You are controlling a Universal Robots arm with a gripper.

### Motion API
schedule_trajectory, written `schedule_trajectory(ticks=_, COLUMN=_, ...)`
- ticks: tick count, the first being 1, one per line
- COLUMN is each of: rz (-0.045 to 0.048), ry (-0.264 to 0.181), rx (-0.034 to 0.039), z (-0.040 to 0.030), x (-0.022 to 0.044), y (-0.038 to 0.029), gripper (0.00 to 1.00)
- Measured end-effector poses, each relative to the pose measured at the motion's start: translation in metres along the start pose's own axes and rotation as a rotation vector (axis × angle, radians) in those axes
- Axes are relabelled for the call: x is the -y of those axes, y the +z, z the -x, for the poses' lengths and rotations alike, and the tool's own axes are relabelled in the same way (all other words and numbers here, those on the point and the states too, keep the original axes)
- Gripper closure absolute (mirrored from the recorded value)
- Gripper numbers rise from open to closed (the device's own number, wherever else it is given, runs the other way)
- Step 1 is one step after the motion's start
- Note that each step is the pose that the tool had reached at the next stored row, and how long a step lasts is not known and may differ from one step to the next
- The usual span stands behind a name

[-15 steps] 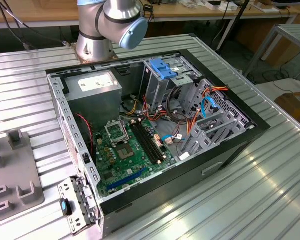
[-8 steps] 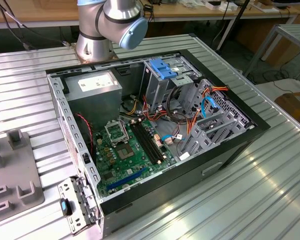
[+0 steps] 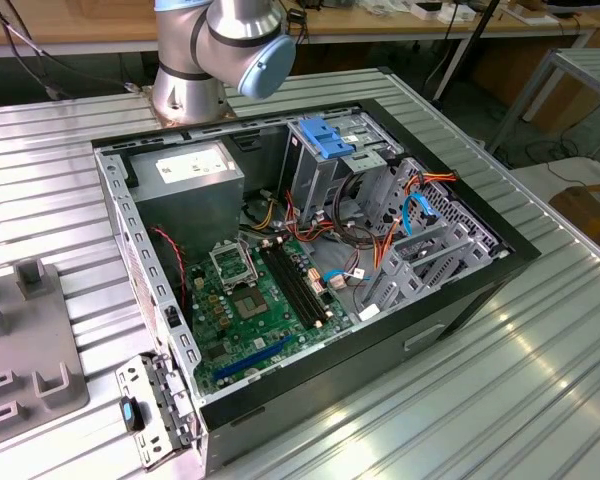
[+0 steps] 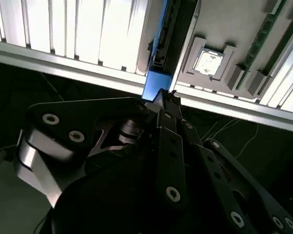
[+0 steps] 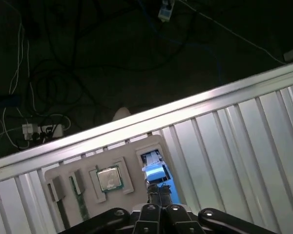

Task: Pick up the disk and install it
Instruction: 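Pick up the disk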

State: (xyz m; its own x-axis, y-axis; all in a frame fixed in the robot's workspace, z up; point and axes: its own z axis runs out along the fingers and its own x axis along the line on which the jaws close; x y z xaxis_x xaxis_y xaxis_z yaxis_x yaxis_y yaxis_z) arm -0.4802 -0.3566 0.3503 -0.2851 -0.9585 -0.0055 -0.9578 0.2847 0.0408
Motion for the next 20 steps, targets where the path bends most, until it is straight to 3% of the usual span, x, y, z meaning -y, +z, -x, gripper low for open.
schedule_trajectory(ticks=5, rz=-0.0005, ry=-0.119, rx=-0.0045, z=0.0, x=0.0, y=0.0004, gripper=0.89)
schedule_trajectory(ticks=9, rz=-0.0014, ry=-0.254, rx=-0.0095, z=0.0, x=0.0, y=0.0007, gripper=0.89)
schedule_trajectory(ticks=20, rz=-0.0015, ry=-0.261, rx=-0.0098, z=0.0023, x=0.0043, y=0.0006, gripper=0.89)
